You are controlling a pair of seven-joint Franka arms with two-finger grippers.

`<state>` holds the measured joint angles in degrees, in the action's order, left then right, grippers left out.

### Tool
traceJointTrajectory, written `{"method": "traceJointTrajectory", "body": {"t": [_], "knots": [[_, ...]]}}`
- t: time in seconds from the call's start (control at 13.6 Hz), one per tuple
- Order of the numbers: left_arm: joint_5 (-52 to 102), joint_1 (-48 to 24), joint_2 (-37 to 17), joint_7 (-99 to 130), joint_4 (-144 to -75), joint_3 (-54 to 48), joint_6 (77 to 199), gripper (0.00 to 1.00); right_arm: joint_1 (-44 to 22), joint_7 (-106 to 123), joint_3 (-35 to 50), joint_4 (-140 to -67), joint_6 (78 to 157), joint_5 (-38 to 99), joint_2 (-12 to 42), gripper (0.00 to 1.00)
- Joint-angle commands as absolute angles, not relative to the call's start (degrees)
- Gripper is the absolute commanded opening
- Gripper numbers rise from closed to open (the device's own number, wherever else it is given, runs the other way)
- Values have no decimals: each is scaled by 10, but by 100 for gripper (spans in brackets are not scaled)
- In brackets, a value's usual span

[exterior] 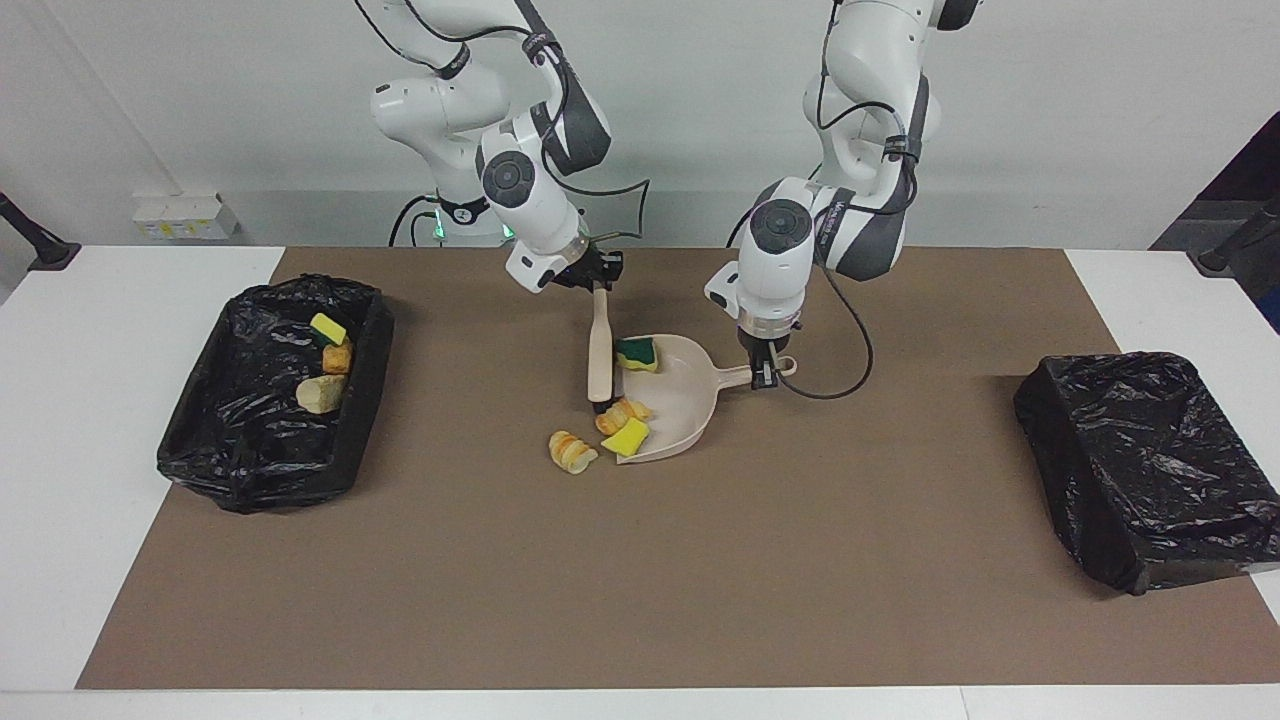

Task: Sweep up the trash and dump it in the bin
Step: 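Set the dustpan beside the sponges while the right gripper brings the brush, then sweep the sponges and crumbs into the dustpan with the right gripper's brush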

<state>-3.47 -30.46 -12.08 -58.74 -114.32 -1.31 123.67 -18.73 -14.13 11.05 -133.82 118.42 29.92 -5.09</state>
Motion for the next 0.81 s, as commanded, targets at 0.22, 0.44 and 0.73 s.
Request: {"method": "traceJointTrajectory", "body": {"t": [0.22, 0.44, 0.73], "knots": [[-41, -301, -108, -609, -1174, -11, 1292, 0, -192, -130, 107, -1260, 1126, 308, -36, 0], [-37, -288, -109, -603, -1174, -11, 1292, 0, -180, -129, 105, -1241, 1063, 211, -63, 0], [-11, -283, -115, -544, -1169, -10, 1296, 0, -178, -82, 105, -1241, 1042, 57, -71, 0]]}}
